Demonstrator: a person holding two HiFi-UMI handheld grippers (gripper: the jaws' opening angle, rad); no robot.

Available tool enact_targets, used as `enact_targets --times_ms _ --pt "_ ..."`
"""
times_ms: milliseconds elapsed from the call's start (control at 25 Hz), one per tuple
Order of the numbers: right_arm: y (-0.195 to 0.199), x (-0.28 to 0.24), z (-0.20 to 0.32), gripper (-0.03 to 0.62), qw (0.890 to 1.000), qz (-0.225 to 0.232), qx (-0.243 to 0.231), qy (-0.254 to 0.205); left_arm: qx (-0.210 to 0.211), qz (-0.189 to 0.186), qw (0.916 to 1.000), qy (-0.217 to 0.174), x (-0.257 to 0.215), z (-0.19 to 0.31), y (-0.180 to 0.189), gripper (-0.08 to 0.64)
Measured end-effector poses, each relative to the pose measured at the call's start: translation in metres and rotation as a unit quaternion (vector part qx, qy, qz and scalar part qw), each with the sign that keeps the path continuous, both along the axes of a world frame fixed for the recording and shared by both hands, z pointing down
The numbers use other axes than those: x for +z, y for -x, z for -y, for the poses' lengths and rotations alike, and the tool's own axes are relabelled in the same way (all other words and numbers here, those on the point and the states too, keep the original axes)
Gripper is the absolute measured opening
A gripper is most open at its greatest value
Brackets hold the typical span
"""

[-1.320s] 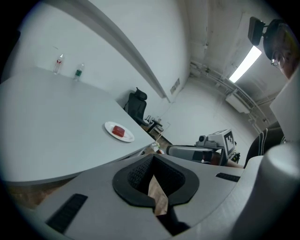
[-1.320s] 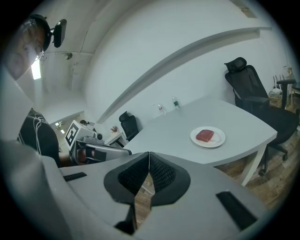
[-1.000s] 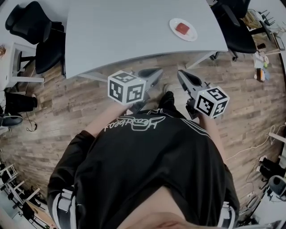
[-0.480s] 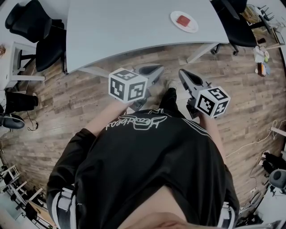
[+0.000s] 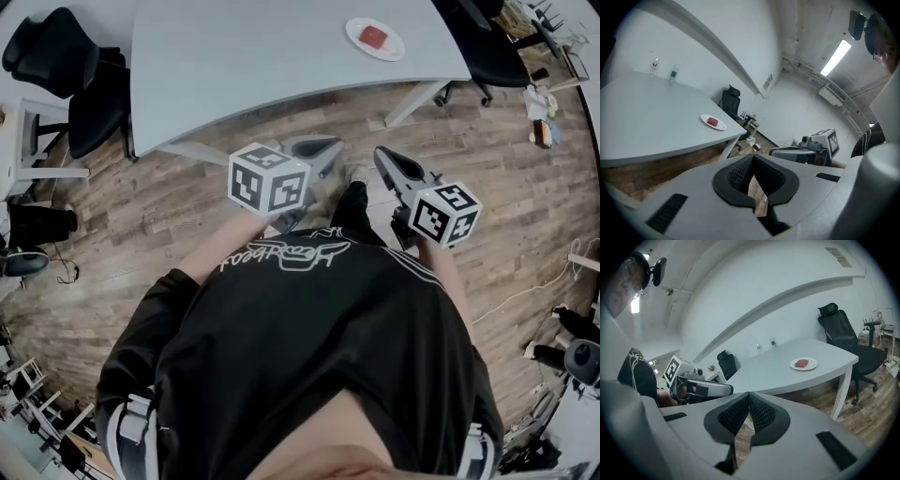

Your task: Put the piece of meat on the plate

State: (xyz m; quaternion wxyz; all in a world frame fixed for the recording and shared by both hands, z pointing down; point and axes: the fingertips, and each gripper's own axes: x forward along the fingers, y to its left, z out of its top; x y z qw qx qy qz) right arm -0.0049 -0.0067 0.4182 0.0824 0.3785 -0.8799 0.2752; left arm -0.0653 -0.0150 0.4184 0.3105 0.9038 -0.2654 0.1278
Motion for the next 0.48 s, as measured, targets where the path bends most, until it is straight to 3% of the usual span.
enact_targets --times_ms 480 --pt "-0.0058 0.0063 -0.0107 0.009 1.000 -0.007 0.003 0.004 0.005 0.003 1.0000 0.006 0.0073 -0.0092 -0.0033 0.008"
